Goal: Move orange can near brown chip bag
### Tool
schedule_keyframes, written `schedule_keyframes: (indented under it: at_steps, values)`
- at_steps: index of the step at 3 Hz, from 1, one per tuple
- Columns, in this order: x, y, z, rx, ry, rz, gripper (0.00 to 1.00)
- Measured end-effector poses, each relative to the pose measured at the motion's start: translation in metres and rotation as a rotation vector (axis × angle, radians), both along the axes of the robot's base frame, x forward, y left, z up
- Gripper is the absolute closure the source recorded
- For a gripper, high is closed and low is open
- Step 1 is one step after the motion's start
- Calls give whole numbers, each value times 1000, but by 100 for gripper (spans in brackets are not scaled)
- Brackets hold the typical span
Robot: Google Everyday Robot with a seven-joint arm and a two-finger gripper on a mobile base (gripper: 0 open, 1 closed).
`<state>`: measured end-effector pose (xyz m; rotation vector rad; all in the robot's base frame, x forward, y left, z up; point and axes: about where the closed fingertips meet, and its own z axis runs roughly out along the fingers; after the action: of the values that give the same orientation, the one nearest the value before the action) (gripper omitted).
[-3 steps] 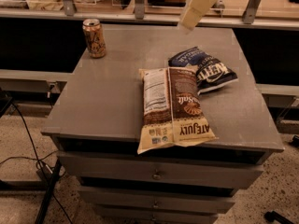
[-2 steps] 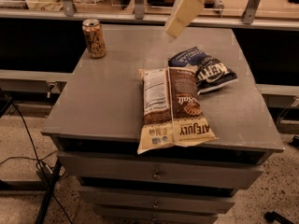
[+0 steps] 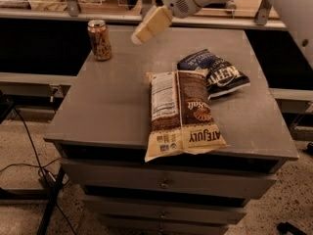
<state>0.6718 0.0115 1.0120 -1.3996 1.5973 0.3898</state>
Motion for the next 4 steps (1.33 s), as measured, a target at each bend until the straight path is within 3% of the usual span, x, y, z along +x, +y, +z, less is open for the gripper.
schedule_keyframes:
  at_steps: [2, 3, 4]
  values:
    - [95, 63, 11, 249, -123, -122, 0]
    - [139, 83, 19, 374, -130, -185, 0]
    - [161, 104, 13, 449, -39, -191, 0]
